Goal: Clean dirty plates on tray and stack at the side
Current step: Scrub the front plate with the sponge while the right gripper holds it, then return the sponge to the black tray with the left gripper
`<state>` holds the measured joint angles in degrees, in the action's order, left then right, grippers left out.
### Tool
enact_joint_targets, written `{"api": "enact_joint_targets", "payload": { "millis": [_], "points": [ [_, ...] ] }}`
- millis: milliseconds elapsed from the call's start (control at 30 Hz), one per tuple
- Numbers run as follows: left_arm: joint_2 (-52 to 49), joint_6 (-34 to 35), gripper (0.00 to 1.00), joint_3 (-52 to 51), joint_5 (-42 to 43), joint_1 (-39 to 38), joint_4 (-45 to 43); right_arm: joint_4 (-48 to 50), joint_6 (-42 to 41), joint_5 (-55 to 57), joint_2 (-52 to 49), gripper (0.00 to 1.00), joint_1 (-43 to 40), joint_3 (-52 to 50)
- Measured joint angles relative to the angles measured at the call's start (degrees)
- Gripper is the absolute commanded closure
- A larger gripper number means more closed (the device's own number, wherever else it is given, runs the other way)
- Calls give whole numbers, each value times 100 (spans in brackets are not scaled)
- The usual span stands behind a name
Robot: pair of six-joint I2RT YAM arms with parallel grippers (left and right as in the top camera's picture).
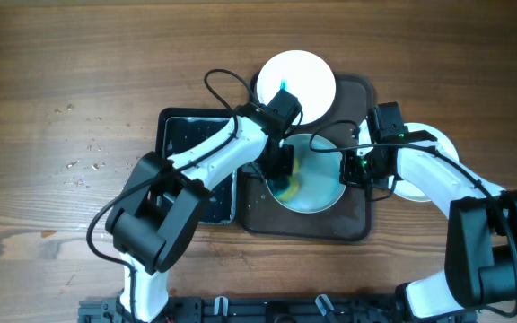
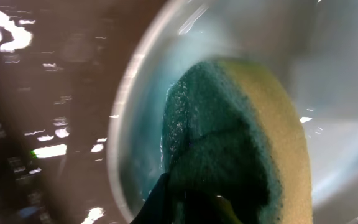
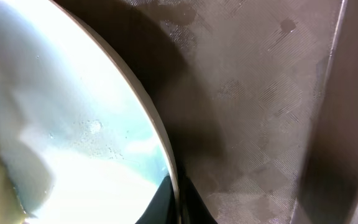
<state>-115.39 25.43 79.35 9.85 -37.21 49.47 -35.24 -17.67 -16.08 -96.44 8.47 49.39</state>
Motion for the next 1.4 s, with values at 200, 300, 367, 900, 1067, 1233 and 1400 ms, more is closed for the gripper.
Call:
{"api": "enact_joint_targets", "payload": {
  "millis": [200, 300, 367, 900, 1067, 1233, 1400],
  "points": [
    [459, 184, 96, -87, -225, 26, 214, 0, 0, -2, 0, 96, 0, 0],
    [1067, 238, 96, -138, -205, 68, 304, 0, 0, 0, 0, 96, 0, 0],
    [1718, 264, 96, -140, -188, 173, 396, 2, 0, -2, 0, 96, 0, 0],
    [2916, 278, 95, -2247, -1886, 1864, -260, 13, 0, -4, 0, 96, 0, 0],
    [2695, 297, 49, -3001, -1834, 1864, -881, 142, 107, -2, 0, 96, 0, -2],
    [2769, 330, 37, -2828, -1683, 1864, -608, 57, 219, 9, 98, 96, 0, 0],
    [3329, 365, 4, -2260, -1510, 1963, 28, -573, 315, 136, 916, 96, 0, 153]
  ]
}}
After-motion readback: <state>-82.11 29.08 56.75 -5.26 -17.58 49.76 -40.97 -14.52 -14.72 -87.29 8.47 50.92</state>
